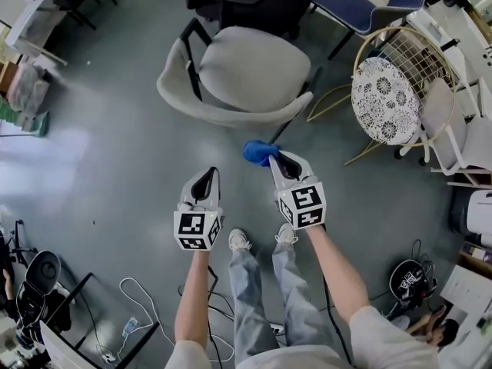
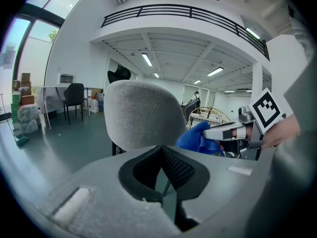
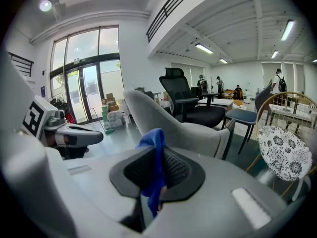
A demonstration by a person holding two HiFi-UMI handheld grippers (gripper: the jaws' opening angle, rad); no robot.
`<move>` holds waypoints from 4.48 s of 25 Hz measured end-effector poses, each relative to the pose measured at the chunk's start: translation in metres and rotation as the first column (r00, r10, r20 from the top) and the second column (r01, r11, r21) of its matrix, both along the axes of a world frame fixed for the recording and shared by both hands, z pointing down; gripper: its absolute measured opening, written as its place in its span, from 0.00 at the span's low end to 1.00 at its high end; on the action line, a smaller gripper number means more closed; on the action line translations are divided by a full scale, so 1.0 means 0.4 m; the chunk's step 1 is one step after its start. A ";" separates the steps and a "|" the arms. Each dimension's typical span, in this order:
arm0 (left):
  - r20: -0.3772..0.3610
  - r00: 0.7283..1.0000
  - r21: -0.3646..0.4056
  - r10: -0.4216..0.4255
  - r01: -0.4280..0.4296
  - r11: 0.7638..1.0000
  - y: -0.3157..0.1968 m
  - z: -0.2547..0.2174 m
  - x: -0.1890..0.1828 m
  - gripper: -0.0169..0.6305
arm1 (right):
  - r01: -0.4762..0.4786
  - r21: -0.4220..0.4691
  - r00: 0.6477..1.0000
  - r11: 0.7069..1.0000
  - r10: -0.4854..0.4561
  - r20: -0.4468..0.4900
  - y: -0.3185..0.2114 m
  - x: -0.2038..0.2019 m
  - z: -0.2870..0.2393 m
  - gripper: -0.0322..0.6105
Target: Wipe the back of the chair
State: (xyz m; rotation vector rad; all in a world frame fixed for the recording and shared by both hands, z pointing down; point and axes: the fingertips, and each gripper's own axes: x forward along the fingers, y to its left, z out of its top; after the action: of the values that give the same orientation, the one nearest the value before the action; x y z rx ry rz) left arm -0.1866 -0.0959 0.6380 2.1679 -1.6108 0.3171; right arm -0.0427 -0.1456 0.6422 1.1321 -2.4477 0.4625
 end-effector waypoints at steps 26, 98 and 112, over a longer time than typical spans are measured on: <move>0.011 1.000 -0.033 -0.002 0.002 0.999 -0.014 0.040 0.018 0.03 | 0.081 0.014 0.996 0.997 -0.081 0.034 -0.127 -0.159 0.035 0.11; 0.003 1.000 -0.043 0.026 -0.026 0.999 0.004 0.044 0.040 0.03 | 0.062 -0.017 0.998 0.998 -0.062 -0.027 -0.096 -0.096 0.113 0.10; -0.003 0.999 -0.064 0.042 -0.042 0.997 -0.038 0.077 0.079 0.03 | 0.067 -0.006 0.996 0.998 -0.067 -0.050 -0.171 -0.046 0.140 0.10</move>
State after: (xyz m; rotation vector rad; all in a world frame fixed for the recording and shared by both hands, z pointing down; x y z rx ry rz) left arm -0.1552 -0.1110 0.6690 2.1551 -1.5347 0.3741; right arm -0.0609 -0.2141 0.6982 1.0440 -2.4315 0.4137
